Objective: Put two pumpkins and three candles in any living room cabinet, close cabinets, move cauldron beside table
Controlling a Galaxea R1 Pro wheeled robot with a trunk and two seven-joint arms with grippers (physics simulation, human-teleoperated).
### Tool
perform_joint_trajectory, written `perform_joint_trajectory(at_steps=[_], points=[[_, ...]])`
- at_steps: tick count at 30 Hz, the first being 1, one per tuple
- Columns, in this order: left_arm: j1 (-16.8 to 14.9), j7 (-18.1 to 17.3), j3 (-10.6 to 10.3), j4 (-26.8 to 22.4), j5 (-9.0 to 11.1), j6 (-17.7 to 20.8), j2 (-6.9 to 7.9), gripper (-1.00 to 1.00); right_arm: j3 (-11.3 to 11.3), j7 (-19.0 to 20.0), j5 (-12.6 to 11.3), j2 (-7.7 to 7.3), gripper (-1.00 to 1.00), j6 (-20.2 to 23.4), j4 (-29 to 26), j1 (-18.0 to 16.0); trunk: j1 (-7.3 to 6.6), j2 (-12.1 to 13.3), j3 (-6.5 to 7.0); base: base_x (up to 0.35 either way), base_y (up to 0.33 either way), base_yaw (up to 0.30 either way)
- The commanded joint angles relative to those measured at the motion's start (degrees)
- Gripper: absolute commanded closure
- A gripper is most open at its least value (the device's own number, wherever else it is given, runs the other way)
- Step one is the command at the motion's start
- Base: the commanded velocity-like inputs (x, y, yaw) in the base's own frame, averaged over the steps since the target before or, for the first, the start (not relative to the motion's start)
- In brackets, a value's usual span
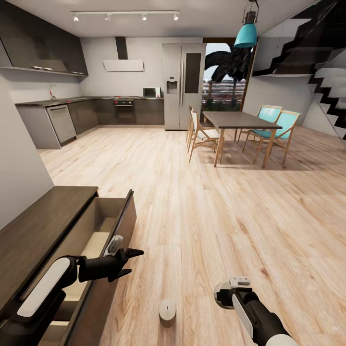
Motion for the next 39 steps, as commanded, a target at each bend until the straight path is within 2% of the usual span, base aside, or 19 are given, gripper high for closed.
perform_joint_trajectory(at_steps=[1,26,39], points=[[-0.04,0.57,-0.08,-0.05,0.58,-0.03,0.04,-1.0,0.19,-0.45,-0.52,-0.03,1.0,0.24,-0.08,-0.02,-0.01,-0.02,-0.05,0.001,0.007,0.0],[-0.04,0.57,-0.09,-0.05,0.4,-0.03,0.05,-1.0,0.1,-0.45,-0.53,0.02,1.0,0.33,-0.09,-0.02,-0.01,-0.02,-0.05,0.061,0.008,0.0],[-0.04,0.57,-0.09,-0.05,0.3,-0.03,0.04,-1.0,0.1,-0.45,-0.53,0.02,1.0,0.33,-0.13,-0.02,-0.01,-0.02,-0.05,0.139,0.0,0.0]])
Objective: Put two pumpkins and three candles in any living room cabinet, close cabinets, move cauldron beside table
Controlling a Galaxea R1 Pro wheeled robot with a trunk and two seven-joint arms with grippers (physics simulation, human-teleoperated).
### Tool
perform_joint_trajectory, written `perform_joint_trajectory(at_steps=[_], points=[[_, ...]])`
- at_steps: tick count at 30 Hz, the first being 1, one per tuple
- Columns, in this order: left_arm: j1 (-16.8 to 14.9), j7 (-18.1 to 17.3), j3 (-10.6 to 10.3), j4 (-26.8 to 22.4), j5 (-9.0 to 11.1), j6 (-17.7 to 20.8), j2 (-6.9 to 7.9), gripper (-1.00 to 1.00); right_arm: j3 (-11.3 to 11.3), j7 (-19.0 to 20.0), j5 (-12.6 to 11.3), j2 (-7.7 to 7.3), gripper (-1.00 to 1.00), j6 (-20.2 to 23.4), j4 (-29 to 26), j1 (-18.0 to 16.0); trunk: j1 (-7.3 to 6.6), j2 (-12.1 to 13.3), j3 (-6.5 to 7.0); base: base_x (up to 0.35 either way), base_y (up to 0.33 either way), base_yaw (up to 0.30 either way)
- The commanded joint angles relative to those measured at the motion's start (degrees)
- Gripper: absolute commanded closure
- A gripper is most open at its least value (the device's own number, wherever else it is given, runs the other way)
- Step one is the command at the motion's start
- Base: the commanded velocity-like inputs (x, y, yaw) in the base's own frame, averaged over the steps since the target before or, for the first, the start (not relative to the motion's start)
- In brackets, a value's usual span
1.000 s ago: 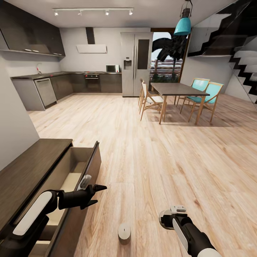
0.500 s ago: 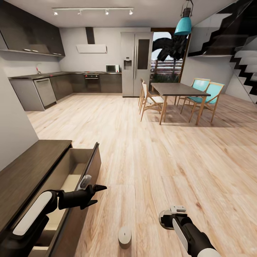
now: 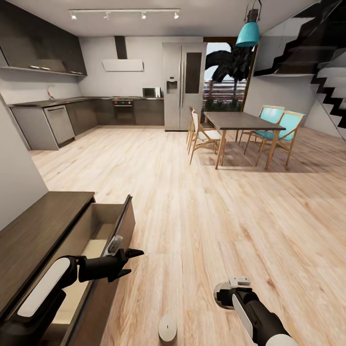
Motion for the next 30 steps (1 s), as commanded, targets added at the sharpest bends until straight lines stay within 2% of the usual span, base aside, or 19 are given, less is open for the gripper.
perform_joint_trajectory(at_steps=[1,10,30], points=[[-0.04,0.57,-0.06,-0.05,0.6,-0.03,0.04,-1.0,0.18,-0.45,-0.49,-0.02,1.0,0.24,-0.11,-0.02,0.01,-0.02,-0.05,0.145,0.0,0.0],[-0.04,0.57,-0.06,-0.05,0.6,-0.03,0.02,-1.0,0.43,-0.45,-0.44,0.08,1.0,0.16,-0.13,-0.02,0.01,-0.02,-0.05,0.136,0.0,0.0],[-0.04,0.62,-0.06,-0.05,0.51,-0.03,-0.01,-1.0,0.44,-0.45,-0.42,-0.01,1.0,0.16,-0.13,-0.02,0.01,-0.02,-0.05,0.047,0.0,0.0]])
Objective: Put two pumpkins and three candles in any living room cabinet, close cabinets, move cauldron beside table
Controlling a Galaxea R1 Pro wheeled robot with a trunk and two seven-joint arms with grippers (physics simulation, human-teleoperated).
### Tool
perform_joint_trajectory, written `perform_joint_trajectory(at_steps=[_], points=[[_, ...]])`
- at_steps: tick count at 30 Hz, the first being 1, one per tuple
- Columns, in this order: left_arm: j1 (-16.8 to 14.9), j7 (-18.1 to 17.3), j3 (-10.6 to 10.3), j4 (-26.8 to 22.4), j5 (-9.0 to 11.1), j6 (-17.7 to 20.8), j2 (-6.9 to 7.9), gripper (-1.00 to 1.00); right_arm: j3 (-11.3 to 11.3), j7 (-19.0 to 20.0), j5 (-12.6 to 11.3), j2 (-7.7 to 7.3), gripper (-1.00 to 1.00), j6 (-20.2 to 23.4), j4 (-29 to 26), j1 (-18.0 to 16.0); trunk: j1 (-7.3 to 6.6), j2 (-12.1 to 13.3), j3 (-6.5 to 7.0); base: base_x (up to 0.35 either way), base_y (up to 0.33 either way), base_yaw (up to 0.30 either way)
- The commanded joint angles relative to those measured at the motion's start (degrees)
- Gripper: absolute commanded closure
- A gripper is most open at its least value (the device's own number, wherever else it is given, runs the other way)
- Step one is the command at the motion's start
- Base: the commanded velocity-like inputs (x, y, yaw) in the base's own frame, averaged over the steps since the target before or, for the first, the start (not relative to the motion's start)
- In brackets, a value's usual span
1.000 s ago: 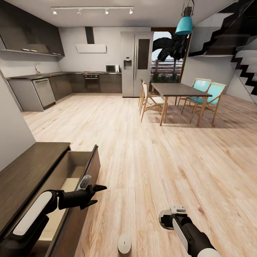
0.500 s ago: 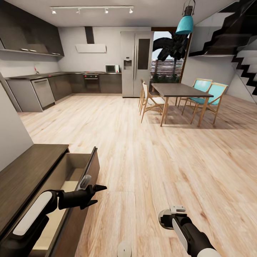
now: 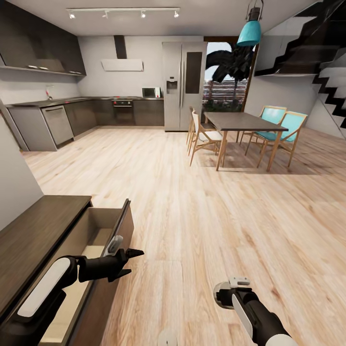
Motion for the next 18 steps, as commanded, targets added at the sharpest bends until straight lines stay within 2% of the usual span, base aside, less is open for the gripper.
perform_joint_trajectory(at_steps=[1,10,18], points=[[-0.04,0.59,-0.06,-0.05,0.6,-0.03,0.03,-1.0,0.2,-0.46,-0.49,-0.03,1.0,0.25,-0.09,-0.02,-0.01,-0.02,-0.05,0.063,0.0,0.0],[-0.04,0.61,-0.11,-0.01,0.6,-0.03,0.0,-1.0,0.2,-0.46,-0.5,-0.04,1.0,0.33,-0.09,-0.02,-0.01,-0.02,-0.05,0.176,0.0,0.0],[-0.04,1.4,-0.66,0.4,0.31,-0.15,-0.19,-1.0,0.2,-0.47,-0.48,-0.16,1.0,0.5,-0.81,-0.02,-0.01,-0.02,-0.05,0.026,0.0,0.0]])
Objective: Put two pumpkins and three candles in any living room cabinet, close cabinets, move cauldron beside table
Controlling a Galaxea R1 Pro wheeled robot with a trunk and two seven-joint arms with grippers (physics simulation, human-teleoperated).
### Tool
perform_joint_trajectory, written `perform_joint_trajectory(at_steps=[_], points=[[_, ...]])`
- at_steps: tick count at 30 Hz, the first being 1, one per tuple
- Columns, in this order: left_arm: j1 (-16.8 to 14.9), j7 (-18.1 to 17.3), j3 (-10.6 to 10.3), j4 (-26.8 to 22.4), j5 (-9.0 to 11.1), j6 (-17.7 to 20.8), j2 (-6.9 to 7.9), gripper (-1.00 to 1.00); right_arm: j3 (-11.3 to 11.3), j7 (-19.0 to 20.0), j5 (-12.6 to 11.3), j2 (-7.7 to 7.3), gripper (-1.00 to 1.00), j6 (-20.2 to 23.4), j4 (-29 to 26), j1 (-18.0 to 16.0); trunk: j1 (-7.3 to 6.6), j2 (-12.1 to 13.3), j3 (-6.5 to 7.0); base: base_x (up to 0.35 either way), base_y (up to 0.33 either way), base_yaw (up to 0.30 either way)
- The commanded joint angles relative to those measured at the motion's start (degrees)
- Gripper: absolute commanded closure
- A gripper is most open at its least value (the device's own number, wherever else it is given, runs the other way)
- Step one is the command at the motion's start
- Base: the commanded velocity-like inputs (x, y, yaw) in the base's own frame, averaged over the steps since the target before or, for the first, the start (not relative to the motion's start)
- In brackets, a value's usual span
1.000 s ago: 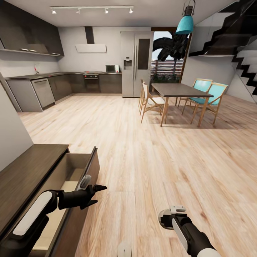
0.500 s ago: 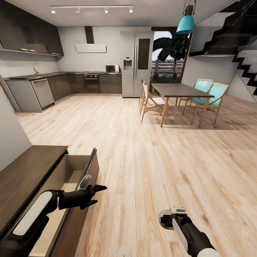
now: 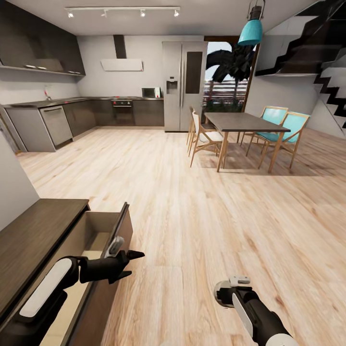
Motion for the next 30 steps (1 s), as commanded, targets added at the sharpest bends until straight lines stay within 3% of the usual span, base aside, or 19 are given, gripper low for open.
perform_joint_trajectory(at_steps=[1,5,8,10,14,17,19,23,26,30], points=[[-0.06,1.18,-0.08,0.16,0.54,-0.06,-0.05,-1.0,0.19,-0.49,-0.58,-0.05,1.0,0.39,-1.18,-0.01,-0.01,-0.02,-0.06,0.002,0.0,0.0],[-0.19,5.5,-0.11,2.11,-1.54,-0.23,-1.5,-1.0,0.1,-0.52,-0.64,-0.07,1.0,5.88,-13.03,-0.01,-0.01,-0.02,-0.06,0.0,0.0,0.0],[-0.33,7.64,-0.34,2.7,-6.45,-0.42,-4.9,-1.0,0.04,-0.53,-0.78,-0.03,1.0,12.63,-25.89,0.24,-0.01,-0.02,-0.06,0.0,0.0,0.0],[-0.42,8.2,-0.39,3.49,-12.39,-0.6,-7.95,-1.0,-0.03,-0.51,-0.81,-0.08,1.0,16.7,-32.29,0.59,-0.01,-0.02,-0.06,0.0,0.0,0.0],[-0.49,8.24,-0.36,6.61,-27.22,-0.97,-14.98,-1.0,-0.13,-0.46,-0.91,-0.15,1.0,21.53,-38.17,1.09,-0.01,-0.02,-0.06,0.0,0.0,0.0],[-0.48,7.99,-0.29,8.46,-34.86,-2.26,-17.99,-1.0,-0.16,-0.45,-0.92,-0.16,1.0,22.97,-39.29,1.18,-0.01,-0.02,-0.06,0.0,0.0,0.0],[-0.51,7.88,-0.34,10.76,-37.19,-4.59,-18.84,-1.0,-0.16,-0.44,-0.93,-0.17,1.0,23.41,-39.53,1.21,-0.01,-0.02,-0.06,0.0,0.0,0.0],[-1.87,7.69,-1.95,20.62,-38.68,-10.8,-19.72,-1.0,-0.16,-0.44,-0.93,-0.19,1.0,24.09,-39.65,1.21,-0.01,-0.02,-0.06,0.0,0.0,0.0],[-5.42,7.12,-5.48,33.24,-39.68,-16.82,-19.88,-1.0,-0.05,-0.44,-0.83,-0.17,1.0,24.39,-39.41,1.22,-0.01,-0.02,-0.06,0.0,0.0,0.0],[-6.48,1.8,-9.46,38.31,-44.26,-23.08,-19.86,-1.0,-0.06,-0.44,-0.84,-0.17,1.0,24.95,-39.42,1.22,-0.01,-0.02,-0.06,0.0,0.0,0.0]])
